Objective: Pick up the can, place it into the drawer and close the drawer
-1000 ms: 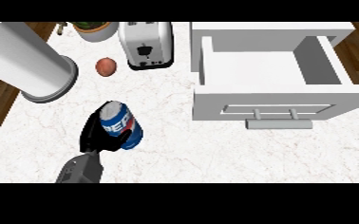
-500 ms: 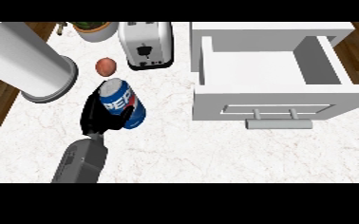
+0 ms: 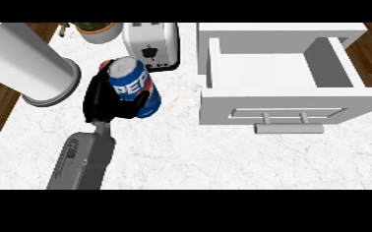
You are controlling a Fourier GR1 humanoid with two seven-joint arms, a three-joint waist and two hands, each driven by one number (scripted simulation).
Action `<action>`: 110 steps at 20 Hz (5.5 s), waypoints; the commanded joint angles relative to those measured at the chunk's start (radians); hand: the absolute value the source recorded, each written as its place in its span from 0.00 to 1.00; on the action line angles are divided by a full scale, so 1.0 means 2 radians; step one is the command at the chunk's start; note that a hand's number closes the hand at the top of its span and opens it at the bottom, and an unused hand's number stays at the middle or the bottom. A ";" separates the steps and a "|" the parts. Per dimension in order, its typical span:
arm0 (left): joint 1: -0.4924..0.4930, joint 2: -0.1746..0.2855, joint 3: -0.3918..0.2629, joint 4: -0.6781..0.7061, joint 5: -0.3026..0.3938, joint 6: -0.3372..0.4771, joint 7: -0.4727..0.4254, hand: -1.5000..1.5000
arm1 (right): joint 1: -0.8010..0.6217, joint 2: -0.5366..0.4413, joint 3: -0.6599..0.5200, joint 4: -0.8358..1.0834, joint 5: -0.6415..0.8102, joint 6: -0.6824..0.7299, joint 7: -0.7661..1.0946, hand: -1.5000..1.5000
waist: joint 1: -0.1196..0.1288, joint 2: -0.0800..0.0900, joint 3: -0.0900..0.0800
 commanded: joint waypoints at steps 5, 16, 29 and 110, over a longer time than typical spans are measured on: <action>-0.075 0.013 -0.012 -0.057 -0.016 0.058 0.095 1.00 | -0.034 -0.019 0.000 0.028 0.014 -0.013 0.010 0.00 | 0.001 0.001 0.000; -0.195 -0.002 -0.047 -0.003 -0.044 0.146 0.129 1.00 | -0.011 0.004 -0.009 0.044 0.011 0.031 -0.025 0.00 | -0.004 0.001 0.000; -0.352 -0.003 -0.077 0.170 0.015 0.208 0.074 1.00 | -0.006 0.004 0.023 0.012 0.020 0.001 -0.015 0.00 | -0.012 0.003 0.000; -0.521 -0.003 -0.311 0.404 0.371 0.346 -0.098 0.00 | -0.268 -0.043 0.289 0.036 0.594 -0.070 -0.128 0.00 | 0.006 0.005 0.000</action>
